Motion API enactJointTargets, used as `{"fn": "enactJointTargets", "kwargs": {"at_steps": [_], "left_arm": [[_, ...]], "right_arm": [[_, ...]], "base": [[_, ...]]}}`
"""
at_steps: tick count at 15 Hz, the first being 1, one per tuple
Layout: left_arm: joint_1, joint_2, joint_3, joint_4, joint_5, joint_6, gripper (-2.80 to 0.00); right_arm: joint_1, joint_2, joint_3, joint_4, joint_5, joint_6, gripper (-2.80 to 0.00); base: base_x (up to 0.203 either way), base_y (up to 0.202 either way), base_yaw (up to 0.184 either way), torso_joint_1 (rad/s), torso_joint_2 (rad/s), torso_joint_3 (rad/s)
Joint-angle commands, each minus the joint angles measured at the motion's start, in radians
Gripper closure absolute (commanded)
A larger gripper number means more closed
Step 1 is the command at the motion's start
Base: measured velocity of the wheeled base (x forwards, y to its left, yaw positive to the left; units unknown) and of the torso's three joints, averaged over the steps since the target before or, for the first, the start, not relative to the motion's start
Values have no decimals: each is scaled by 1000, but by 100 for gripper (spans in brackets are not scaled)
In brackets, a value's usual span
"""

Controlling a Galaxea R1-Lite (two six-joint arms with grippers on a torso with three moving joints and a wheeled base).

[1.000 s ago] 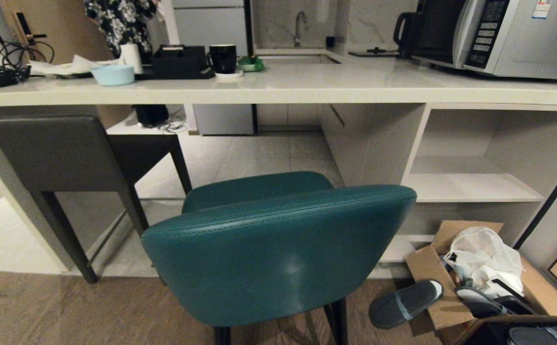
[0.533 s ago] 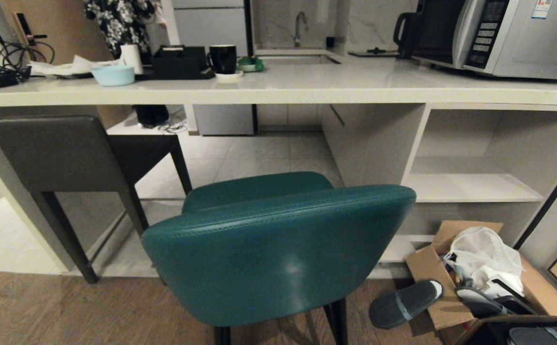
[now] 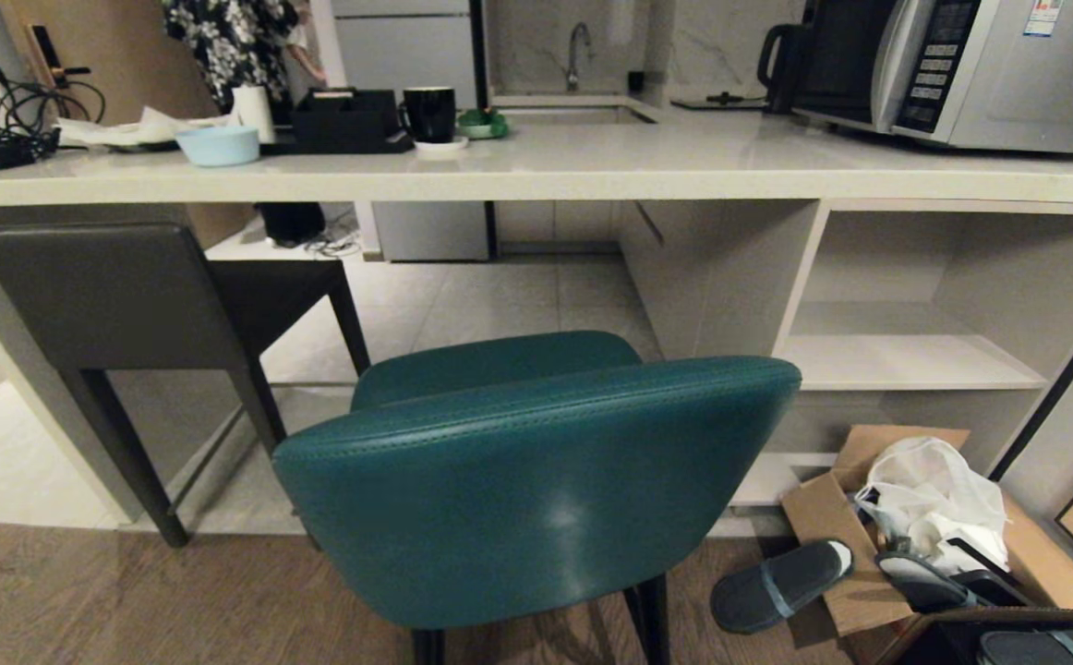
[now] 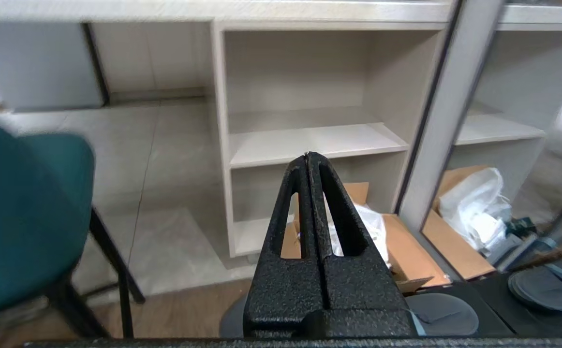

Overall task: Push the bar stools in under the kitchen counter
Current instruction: Pull the gray chair out from under the dining table

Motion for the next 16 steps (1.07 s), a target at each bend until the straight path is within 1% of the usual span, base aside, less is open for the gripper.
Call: {"fn": "enactJointTargets", "kwargs": {"at_steps": [1,3,4,5,7,9,10,11,12,13,15,16], "left_arm": [[4,-108,95,1,-26,13,0],[5,-109,147,-4,-37,18,0],[5,-109,172,-36,-42,16,0],[5,-109,182,-65,-79,12,0],[5,-109,193,-91,-132,9,0],[5,-108,198,-92,-192,8,0],[5,-108,209,-101,-233,4,0],[5,-109,217,-86,-257,-13,0],[5,-108,217,-53,-263,-30,0],[5,-108,217,-20,-271,-33,0],[5,-107,217,-12,-274,-42,0],[5,-107,217,-13,-272,-60,0]], "right_arm": [[3,-143,120,3,39,-33,0],[3,-181,227,-8,68,-58,0],[4,-184,251,-20,82,-62,0],[4,-184,271,-27,105,-63,0],[4,-184,348,-70,115,-63,0],[4,-184,491,-197,138,-67,0],[4,-184,531,-245,162,-62,0],[4,-184,533,-237,192,-33,0],[4,-184,531,-205,213,7,0],[4,-184,529,-145,224,20,0],[4,-183,530,-153,235,21,0],[4,-183,530,-153,234,18,0]], "base": [[0,0,0,0,0,0],[0,0,0,0,0,0],[0,0,0,0,0,0],[0,0,0,0,0,0],[0,0,0,0,0,0],[0,0,0,0,0,0],[0,0,0,0,0,0],[0,0,0,0,0,0],[0,0,0,0,0,0],[0,0,0,0,0,0],[0,0,0,0,0,0],[0,0,0,0,0,0]]}}
